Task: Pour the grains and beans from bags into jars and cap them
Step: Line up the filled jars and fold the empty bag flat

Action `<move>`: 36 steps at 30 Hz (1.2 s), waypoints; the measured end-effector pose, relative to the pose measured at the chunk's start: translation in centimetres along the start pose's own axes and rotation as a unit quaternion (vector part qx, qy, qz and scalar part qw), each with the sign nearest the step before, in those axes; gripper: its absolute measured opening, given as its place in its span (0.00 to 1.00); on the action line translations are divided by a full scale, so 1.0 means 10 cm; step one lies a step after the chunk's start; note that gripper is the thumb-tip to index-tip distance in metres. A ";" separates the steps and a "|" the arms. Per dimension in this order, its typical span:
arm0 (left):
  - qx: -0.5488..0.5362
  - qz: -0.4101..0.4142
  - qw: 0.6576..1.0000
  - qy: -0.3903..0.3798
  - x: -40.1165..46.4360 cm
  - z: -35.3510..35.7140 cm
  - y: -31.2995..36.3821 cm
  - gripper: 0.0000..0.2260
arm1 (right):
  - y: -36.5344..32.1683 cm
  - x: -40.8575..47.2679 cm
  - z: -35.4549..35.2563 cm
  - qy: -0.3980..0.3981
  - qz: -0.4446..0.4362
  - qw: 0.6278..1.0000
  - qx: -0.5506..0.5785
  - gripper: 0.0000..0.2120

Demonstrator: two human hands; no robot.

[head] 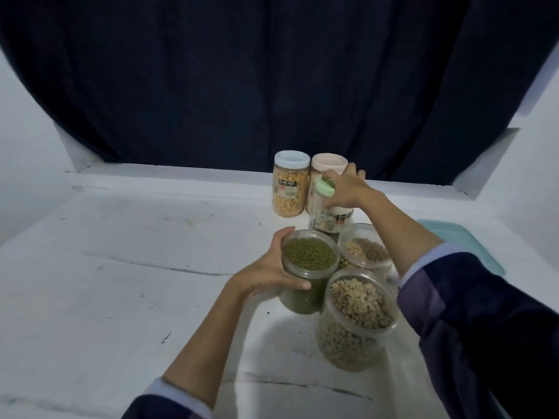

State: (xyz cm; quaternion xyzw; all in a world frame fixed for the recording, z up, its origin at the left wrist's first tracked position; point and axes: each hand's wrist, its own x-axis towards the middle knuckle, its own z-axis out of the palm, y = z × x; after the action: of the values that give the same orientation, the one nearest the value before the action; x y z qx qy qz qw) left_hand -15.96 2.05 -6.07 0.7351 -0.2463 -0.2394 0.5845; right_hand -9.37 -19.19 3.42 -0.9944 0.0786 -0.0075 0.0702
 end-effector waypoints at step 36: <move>-0.020 0.016 1.000 -0.002 1.50 0.05 -0.03 0.48 | 0.95 0.78 0.11 0.224 0.103 0.911 0.332 0.30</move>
State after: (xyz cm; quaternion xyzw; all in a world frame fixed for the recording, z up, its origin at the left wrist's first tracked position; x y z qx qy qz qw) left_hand -4.78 -7.93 -7.43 0.7185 -0.2544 -0.2360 0.6028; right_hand -3.12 -29.52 0.98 -0.8725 0.1870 -0.2485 0.3769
